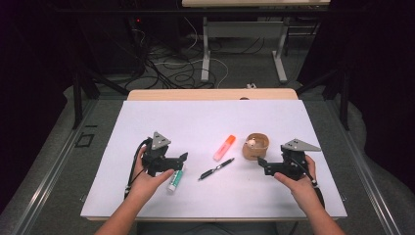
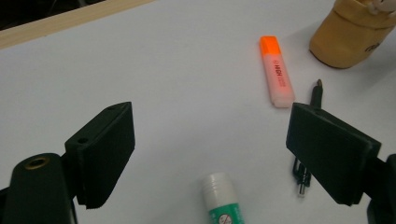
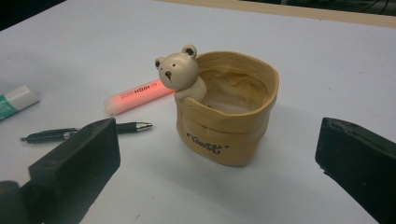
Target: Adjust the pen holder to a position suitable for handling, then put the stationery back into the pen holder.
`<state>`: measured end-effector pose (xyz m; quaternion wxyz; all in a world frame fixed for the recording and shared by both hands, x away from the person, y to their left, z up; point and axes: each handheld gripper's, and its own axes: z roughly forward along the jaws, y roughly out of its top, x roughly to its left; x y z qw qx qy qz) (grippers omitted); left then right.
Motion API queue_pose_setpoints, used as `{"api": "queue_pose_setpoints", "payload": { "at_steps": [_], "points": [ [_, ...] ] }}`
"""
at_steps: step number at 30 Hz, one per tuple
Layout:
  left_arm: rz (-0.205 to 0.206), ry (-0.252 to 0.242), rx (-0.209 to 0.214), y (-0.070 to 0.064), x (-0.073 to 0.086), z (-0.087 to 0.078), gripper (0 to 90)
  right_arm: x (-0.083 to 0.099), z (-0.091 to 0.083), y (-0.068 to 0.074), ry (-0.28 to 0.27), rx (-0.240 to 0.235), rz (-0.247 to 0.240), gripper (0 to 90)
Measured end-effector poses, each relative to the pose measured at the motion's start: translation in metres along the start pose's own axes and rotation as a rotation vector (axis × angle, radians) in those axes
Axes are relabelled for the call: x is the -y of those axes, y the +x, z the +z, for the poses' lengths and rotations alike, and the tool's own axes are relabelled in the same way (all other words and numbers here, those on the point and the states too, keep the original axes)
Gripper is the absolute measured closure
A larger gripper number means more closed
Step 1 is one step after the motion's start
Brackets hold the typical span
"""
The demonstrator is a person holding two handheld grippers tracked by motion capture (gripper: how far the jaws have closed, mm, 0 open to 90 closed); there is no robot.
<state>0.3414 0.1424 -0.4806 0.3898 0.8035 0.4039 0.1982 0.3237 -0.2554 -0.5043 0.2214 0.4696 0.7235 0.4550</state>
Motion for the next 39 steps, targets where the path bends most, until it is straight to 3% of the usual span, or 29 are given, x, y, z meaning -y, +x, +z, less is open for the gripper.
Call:
{"api": "queue_pose_setpoints", "payload": {
  "at_steps": [4,9,18,29,39],
  "points": [
    [0.029,0.018,0.025,-0.01,-0.006,0.007,15.9,0.0,-0.001,-0.002,-0.005,0.004,0.01,0.0],
    [0.036,0.022,0.06,-0.023,-0.019,0.016,16.1,0.001,-0.001,-0.002,-0.001,0.011,0.007,0.0],
    [0.064,0.019,0.084,-0.045,-0.043,0.031,18.9,0.001,0.0,-0.002,0.006,0.008,0.01,0.7],
    [0.077,0.034,0.104,-0.055,-0.065,0.052,26.1,0.002,0.001,-0.003,0.009,0.0,0.009,1.5],
    [0.042,0.072,0.127,-0.054,-0.07,0.074,32.3,0.002,0.001,-0.002,0.018,-0.006,0.011,2.5]
  ]
}}
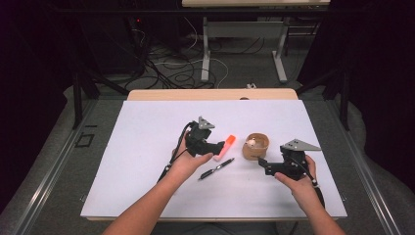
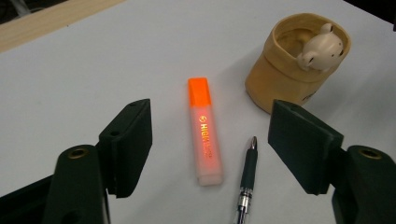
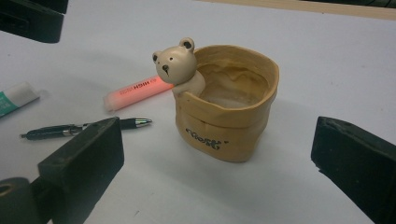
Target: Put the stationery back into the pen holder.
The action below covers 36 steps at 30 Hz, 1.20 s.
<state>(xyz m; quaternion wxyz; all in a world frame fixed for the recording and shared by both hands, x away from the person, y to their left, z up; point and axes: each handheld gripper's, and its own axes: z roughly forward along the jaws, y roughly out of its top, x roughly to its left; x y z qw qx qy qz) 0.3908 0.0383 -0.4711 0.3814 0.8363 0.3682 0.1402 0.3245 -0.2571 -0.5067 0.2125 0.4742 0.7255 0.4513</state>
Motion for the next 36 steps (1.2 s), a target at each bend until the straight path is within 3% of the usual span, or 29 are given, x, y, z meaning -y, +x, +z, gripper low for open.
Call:
{"api": "queue_pose_setpoints", "payload": {
  "at_steps": [6,11,17,21,24,28,36],
  "points": [
    [-0.021,0.032,-0.004,0.005,0.002,0.015,39.0,0.0,0.0,-0.001,-0.003,0.0,0.004,3.0],
    [-0.021,0.046,-0.039,0.009,0.002,0.022,39.2,0.0,0.0,-0.002,0.001,-0.001,0.006,3.4],
    [-0.041,0.075,-0.053,0.012,0.003,0.033,40.3,0.0,0.0,-0.002,0.002,0.0,0.007,4.0],
    [-0.092,0.1,-0.026,0.013,0.004,0.038,42.3,-0.001,0.002,-0.002,0.004,-0.011,0.005,4.4],
    [-0.108,0.116,-0.008,0.014,0.005,0.042,43.2,-0.001,0.003,-0.002,0.006,-0.012,0.005,4.8],
    [-0.164,0.204,0.054,0.017,0.006,0.051,44.8,-0.001,0.003,-0.002,0.005,-0.016,0.007,5.2],
    [-0.174,0.277,0.06,0.016,0.01,0.065,49.1,0.0,0.004,-0.002,0.008,-0.021,0.005,5.9]
  ]
}}
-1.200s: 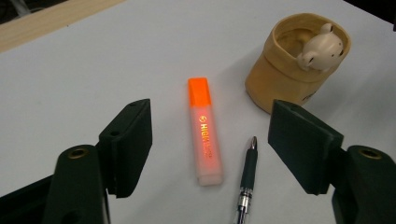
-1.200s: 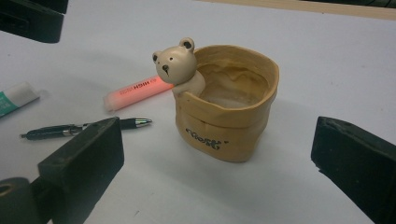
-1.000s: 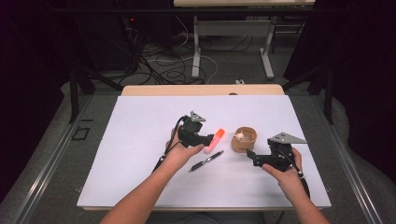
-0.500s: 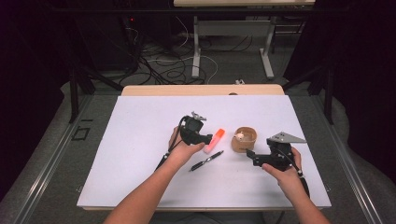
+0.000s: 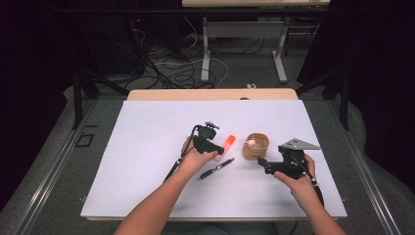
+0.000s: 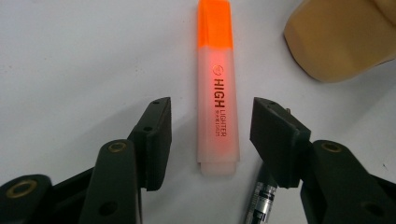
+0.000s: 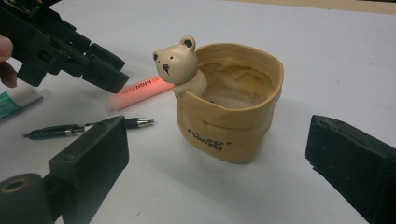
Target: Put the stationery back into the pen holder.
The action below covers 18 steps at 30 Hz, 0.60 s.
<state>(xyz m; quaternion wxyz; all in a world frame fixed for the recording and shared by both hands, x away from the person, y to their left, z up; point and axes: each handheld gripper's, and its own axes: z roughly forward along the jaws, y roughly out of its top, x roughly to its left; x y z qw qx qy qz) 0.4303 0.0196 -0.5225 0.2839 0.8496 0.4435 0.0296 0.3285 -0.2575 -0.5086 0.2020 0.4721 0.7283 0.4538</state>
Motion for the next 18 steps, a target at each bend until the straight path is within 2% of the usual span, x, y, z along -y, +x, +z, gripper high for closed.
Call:
{"api": "queue_pose_setpoints", "payload": {
  "at_steps": [1,3,4,6,8,9,14,16,18],
  "points": [
    [0.012,0.004,-0.002,0.001,0.0,0.001,49.4,0.0,0.0,0.0,0.0,-0.001,0.0,5.9],
    [-0.014,0.007,0.011,0.0,0.0,0.005,50.0,0.0,0.0,0.0,0.0,-0.001,0.002,6.1],
    [0.003,0.018,0.009,0.001,0.0,0.005,50.3,0.0,0.0,0.0,0.0,-0.001,0.001,6.1],
    [-0.013,0.024,0.011,-0.002,0.001,0.008,51.9,0.0,0.0,0.0,0.0,-0.002,0.003,6.1],
    [0.011,0.032,0.01,0.0,0.001,0.009,52.8,0.0,0.0,0.0,0.001,-0.002,0.002,6.2],
    [0.003,0.035,0.016,-0.001,0.001,0.011,53.4,0.0,0.0,0.0,0.001,-0.002,0.005,6.3],
    [0.016,0.049,-0.014,-0.003,0.001,0.014,55.2,0.0,0.0,0.0,0.0,-0.004,0.004,6.4],
    [0.011,0.06,-0.013,-0.005,0.001,0.016,55.2,0.001,0.0,0.0,0.001,-0.007,0.007,6.4],
    [0.026,0.062,-0.032,-0.007,0.001,0.017,55.8,0.001,0.0,0.0,0.001,-0.004,0.005,6.4]
  ]
}}
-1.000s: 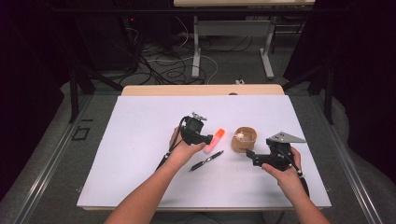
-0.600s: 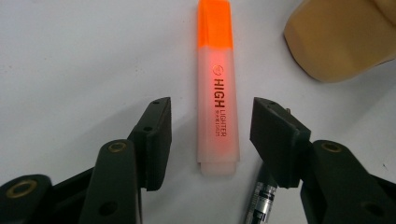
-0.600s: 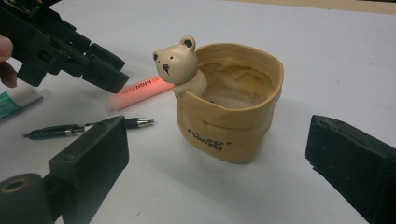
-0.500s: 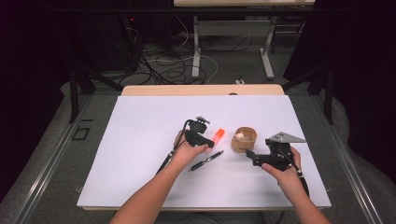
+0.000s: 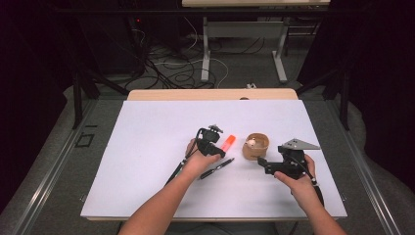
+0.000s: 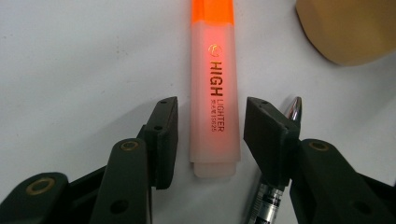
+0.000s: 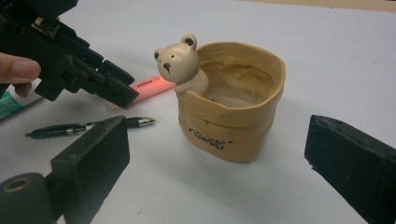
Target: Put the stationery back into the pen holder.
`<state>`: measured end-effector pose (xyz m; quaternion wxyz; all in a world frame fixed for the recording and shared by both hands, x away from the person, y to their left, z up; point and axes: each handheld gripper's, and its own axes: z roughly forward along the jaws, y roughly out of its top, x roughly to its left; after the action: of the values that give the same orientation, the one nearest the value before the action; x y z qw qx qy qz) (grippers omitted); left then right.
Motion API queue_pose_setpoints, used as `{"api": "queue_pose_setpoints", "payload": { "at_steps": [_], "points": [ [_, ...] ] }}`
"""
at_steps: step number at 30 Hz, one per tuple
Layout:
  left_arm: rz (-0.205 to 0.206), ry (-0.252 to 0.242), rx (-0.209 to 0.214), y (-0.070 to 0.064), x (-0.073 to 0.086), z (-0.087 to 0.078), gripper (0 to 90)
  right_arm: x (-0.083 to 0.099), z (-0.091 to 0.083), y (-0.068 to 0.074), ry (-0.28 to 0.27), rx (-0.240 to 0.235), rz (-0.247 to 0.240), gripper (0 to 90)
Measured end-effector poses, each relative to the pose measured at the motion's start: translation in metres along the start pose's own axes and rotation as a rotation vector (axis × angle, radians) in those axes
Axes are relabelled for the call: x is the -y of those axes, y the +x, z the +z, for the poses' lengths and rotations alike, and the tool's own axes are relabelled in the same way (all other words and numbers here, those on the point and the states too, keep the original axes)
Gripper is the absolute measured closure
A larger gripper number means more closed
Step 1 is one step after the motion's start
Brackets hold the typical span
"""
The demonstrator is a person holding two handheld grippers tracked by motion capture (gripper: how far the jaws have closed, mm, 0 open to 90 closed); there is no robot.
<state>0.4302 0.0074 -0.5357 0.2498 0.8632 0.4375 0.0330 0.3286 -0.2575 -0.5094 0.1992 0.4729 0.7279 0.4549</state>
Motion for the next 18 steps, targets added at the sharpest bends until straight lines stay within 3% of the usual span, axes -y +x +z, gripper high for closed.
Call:
{"api": "queue_pose_setpoints", "payload": {
  "at_steps": [5,6,11,16,18],
  "points": [
    [0.007,-0.014,-0.018,-0.004,-0.002,0.003,56.1,0.0,0.0,0.0,0.0,-0.001,-0.002,6.4],
    [-0.012,-0.015,-0.019,-0.006,-0.002,0.003,56.1,0.0,0.0,0.0,0.003,-0.003,-0.003,6.4],
    [0.02,-0.007,-0.04,-0.008,-0.005,0.005,57.0,0.0,0.0,0.0,0.006,0.004,-0.002,6.5],
    [0.022,-0.012,-0.065,-0.013,-0.006,0.007,58.9,0.0,0.0,-0.001,0.004,-0.003,0.0,6.5],
    [0.05,-0.013,-0.088,-0.015,-0.006,0.007,59.5,0.0,0.001,-0.001,0.005,-0.004,0.0,6.5]
  ]
}}
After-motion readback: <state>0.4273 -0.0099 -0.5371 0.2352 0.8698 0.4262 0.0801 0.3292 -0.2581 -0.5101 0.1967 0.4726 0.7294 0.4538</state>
